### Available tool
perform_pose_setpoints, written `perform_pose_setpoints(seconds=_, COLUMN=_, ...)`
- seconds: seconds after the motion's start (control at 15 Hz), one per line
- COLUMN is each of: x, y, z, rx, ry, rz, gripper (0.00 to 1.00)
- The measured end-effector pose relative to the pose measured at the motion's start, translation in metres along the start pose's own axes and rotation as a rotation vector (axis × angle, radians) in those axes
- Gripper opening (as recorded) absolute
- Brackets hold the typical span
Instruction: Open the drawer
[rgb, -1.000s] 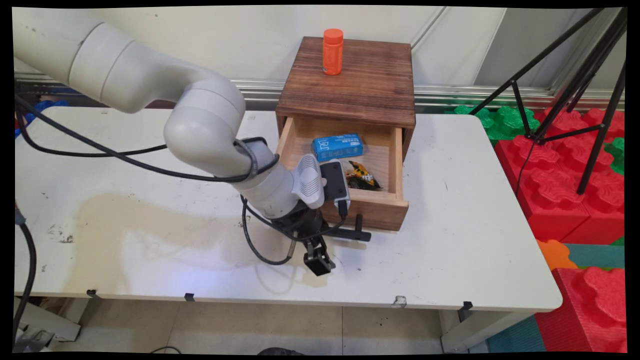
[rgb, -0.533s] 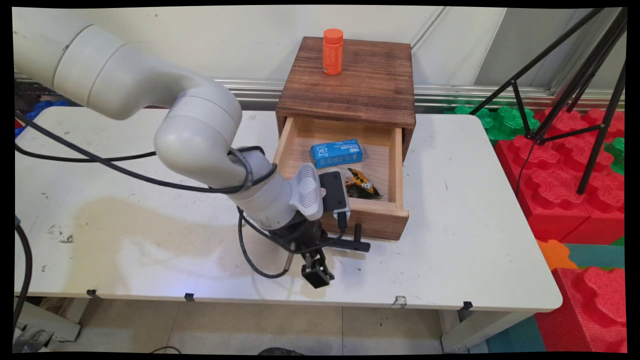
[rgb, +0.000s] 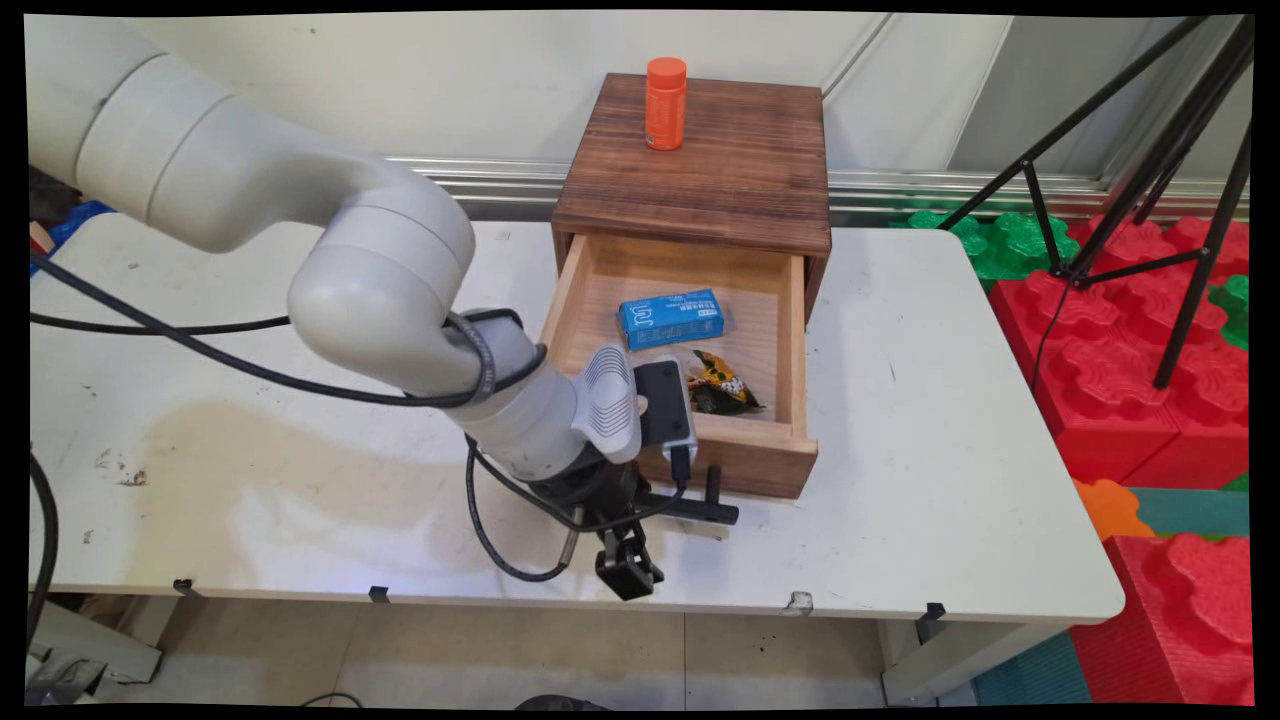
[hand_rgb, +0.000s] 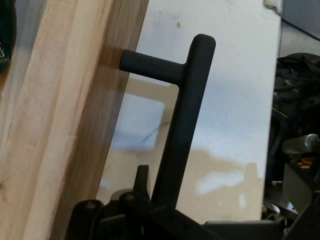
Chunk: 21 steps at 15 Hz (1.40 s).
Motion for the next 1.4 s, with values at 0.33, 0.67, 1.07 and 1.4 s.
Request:
perform_pose_setpoints(seconds=0.33, x=-0.002, y=0.008, z=-0.003, rx=-0.006, ry=-0.006, rz=0.003, gripper=1.0)
perform_pose_setpoints(seconds=0.67, x=-0.004, y=0.015, z=-0.005, rx=-0.009, ry=-0.012, rz=0.006, gripper=1.0)
perform_pose_setpoints(seconds=1.07, x=-0.005, y=0.022, z=-0.008, rx=-0.008, ry=-0.015, rz=0.011, gripper=1.0)
perform_pose_setpoints(seconds=1.4, x=-0.005, y=0.025, z=-0.01, rx=0.004, ry=-0.01, rz=0.011, gripper=1.0)
